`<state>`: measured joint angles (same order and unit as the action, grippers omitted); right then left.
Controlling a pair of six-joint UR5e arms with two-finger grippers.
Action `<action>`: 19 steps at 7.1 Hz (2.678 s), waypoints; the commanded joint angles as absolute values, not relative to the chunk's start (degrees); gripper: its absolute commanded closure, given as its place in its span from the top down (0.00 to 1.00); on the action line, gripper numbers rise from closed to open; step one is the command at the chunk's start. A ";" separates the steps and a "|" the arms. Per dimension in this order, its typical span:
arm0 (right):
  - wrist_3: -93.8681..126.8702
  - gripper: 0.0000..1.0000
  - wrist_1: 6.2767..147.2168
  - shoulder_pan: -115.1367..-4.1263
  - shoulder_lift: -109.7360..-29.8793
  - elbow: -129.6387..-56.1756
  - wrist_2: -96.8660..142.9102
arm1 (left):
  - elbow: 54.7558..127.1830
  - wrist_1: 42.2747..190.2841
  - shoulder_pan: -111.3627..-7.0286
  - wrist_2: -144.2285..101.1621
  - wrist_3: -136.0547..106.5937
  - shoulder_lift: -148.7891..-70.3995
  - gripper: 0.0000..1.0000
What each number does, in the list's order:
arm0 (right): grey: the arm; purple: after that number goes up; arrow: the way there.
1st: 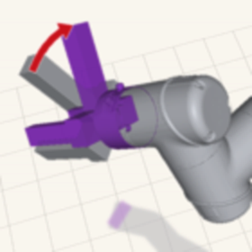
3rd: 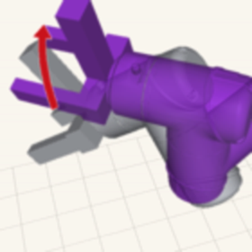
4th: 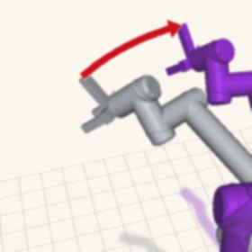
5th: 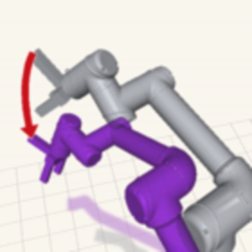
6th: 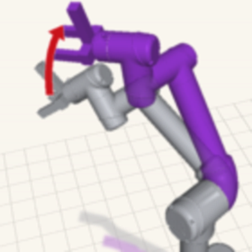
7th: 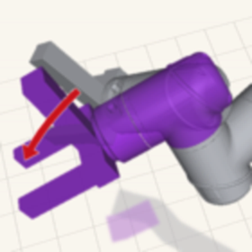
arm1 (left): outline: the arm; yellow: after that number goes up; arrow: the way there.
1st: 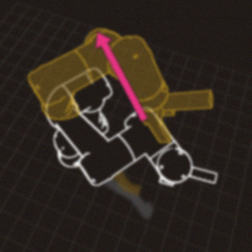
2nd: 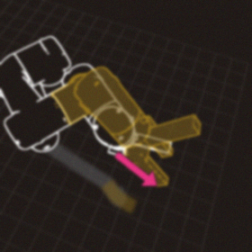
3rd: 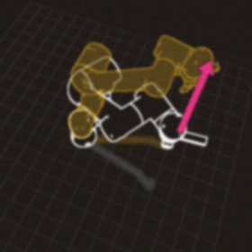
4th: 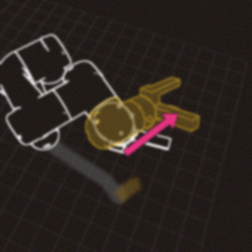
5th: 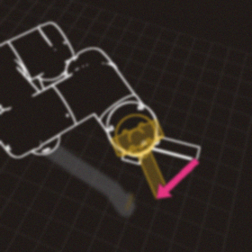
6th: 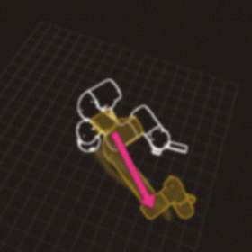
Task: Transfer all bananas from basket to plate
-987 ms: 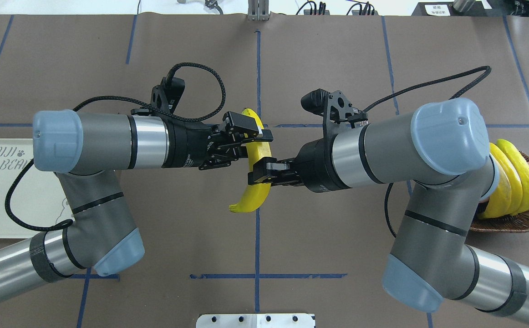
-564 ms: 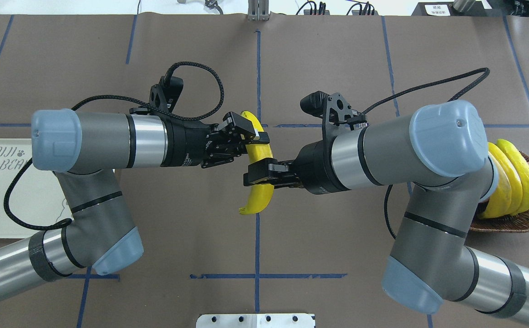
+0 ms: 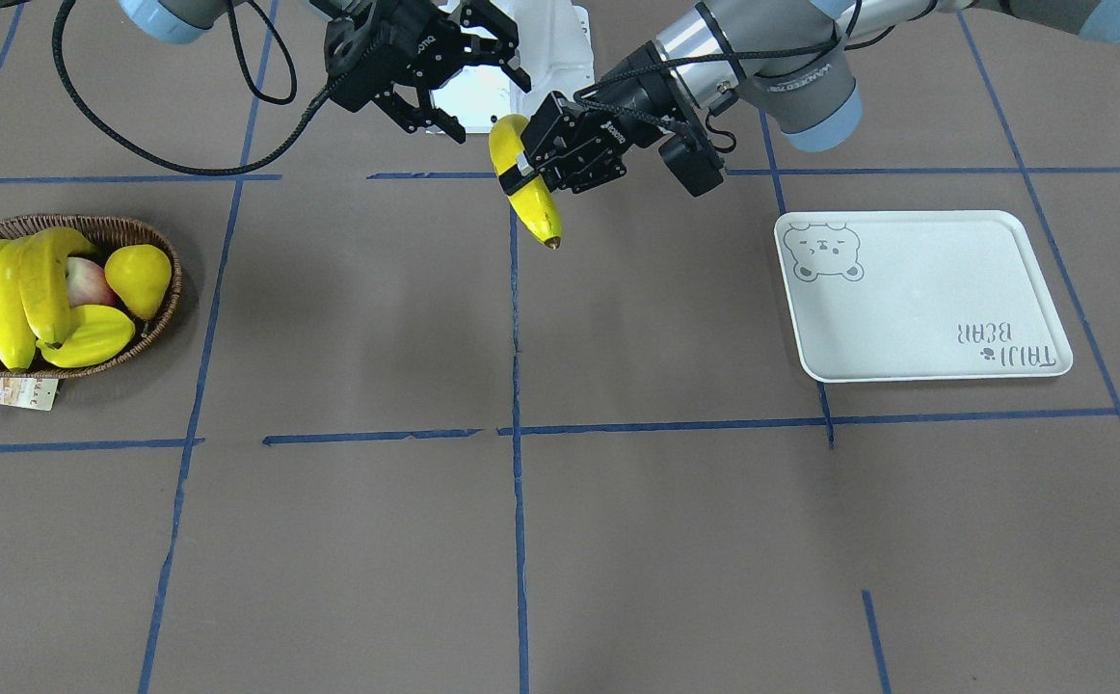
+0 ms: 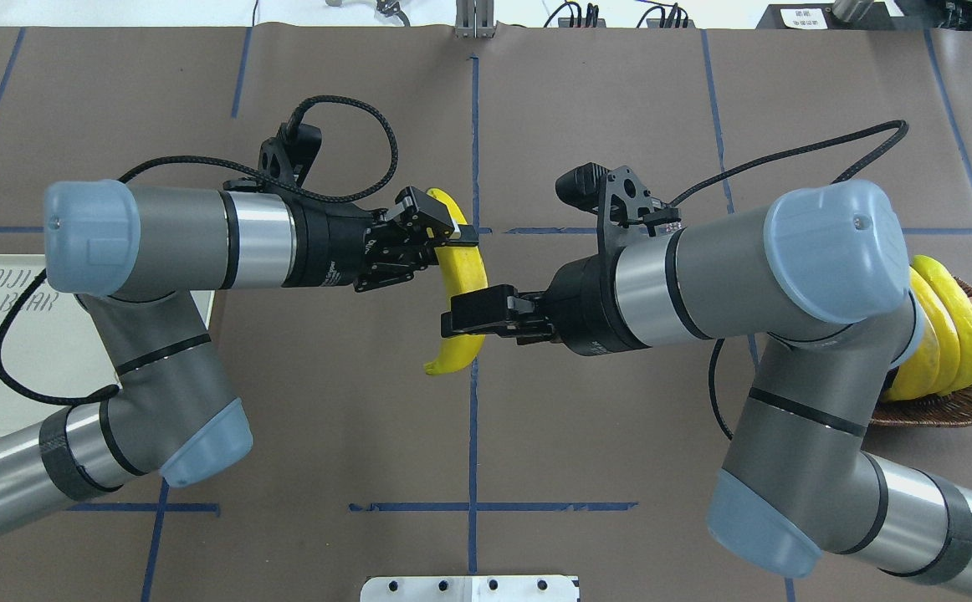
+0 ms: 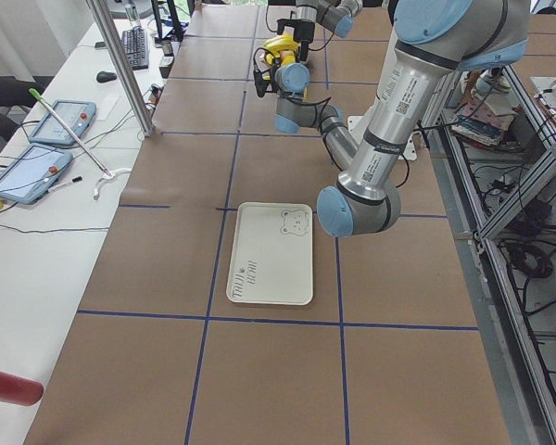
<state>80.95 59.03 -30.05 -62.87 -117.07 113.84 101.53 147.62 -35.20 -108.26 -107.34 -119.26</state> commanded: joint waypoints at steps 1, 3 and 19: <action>80.95 1.00 59.06 -31.37 -63.80 -117.68 113.73 | 102.82 139.51 -41.88 -114.48 -100.79 -114.29 0.00; 80.95 1.00 59.06 -32.25 -65.38 -118.74 113.73 | 106.24 138.25 -46.65 -116.98 -91.10 -102.02 0.00; 80.86 1.00 59.24 -36.56 -70.05 -119.97 114.52 | 90.70 138.26 -62.10 -122.34 -64.42 -83.05 1.00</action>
<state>80.86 59.17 -36.28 -69.98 -119.63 114.40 90.59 138.53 -59.27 -122.34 -64.29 -82.17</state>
